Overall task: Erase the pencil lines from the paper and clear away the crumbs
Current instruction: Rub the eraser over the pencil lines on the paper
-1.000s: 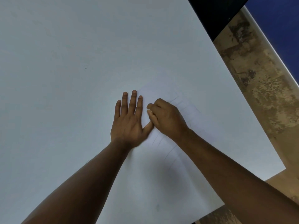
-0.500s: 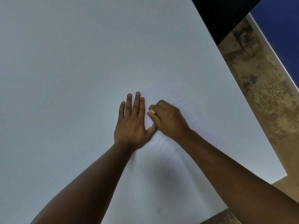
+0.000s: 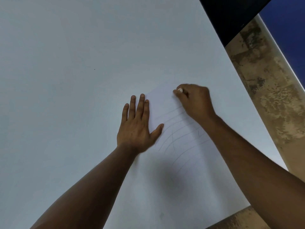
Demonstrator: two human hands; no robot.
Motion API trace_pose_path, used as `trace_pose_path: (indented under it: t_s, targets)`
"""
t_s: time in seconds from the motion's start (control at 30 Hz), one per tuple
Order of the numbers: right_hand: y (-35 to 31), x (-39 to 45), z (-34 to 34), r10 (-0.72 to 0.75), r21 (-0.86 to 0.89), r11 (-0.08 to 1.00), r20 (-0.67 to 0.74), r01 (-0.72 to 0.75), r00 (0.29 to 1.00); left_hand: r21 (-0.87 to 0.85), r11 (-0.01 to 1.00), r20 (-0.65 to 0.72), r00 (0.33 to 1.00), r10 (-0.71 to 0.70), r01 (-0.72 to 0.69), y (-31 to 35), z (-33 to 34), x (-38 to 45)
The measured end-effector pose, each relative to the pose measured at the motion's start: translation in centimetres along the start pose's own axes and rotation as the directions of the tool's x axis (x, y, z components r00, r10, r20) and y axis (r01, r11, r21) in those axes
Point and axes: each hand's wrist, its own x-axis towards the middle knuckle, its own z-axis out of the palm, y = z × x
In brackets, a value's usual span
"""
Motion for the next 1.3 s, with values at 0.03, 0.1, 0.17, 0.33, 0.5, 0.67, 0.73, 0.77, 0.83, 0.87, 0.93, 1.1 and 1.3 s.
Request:
trace_pose_path:
  t_s: [0.03,0.1,0.17,0.33,0.5,0.67,0.73,0.77,0.83,0.87,0.93,1.1,1.3]
  targets:
    - [-0.7,-1.3,0.6,-0.045,0.002,0.999,0.029,0.045,0.999,-0.001,1.000,-0.004,1.000,0.003,-0.003,0.0,0.0,0.0]
    - [-2.3,-3.7,2.0,-0.129,-0.016,0.991,0.093,0.131,0.987,0.009,1.000,-0.010,1.000,0.007,-0.007,0.0,0.1,-0.1]
    - [-2.3,-4.7,3.1,-0.205,-0.078,0.974,0.093,0.213,0.974,0.020,1.000,-0.006,1.000,0.006,-0.006,0.0,0.1,-0.1]
    - [1.3,-2.6,2.3,-0.229,-0.346,0.920,-0.088,0.186,0.969,0.019,1.000,0.003,1.000,0.004,-0.004,0.1,0.0,0.0]
    - [3.3,0.3,-0.3,0.031,-0.109,0.993,-0.143,-0.046,0.989,0.021,1.000,-0.006,1.000,0.002,-0.002,0.2,0.0,-0.1]
    - [2.7,0.1,-2.1,0.110,0.113,0.988,0.005,-0.109,0.994,0.026,1.000,0.003,1.000,-0.001,0.000,0.1,-0.1,0.0]
    - [2.6,-0.3,-2.0,0.116,0.109,0.987,0.053,-0.121,0.992,0.022,1.000,0.005,1.000,-0.003,0.003,0.2,-0.2,0.0]
    - [2.6,-0.4,-1.9,0.125,0.111,0.985,0.078,-0.133,0.989,0.021,1.000,0.005,1.000,-0.003,0.003,0.2,-0.2,0.0]
    - [2.6,-0.5,-1.7,0.178,0.139,0.971,0.120,-0.194,0.977,0.020,1.000,0.000,1.000,-0.001,0.001,0.2,-0.1,0.0]
    - [2.6,-0.6,-1.7,0.215,0.155,0.960,0.129,-0.234,0.968,0.019,1.000,-0.003,1.000,-0.001,0.001,0.1,-0.1,0.0]
    - [2.5,-0.5,-2.0,0.265,0.185,0.940,0.126,-0.285,0.956,0.013,1.000,-0.001,1.000,-0.004,0.004,0.2,-0.1,0.0]
    - [0.7,-2.4,-1.6,0.164,0.200,0.962,0.135,-0.189,0.977,0.005,1.000,0.024,1.000,0.000,0.000,0.2,-0.3,0.0]
    - [-3.4,-7.0,2.0,-0.088,0.150,0.987,0.162,0.063,0.983,0.009,1.000,0.045,0.999,0.009,-0.009,0.2,-0.6,0.0]
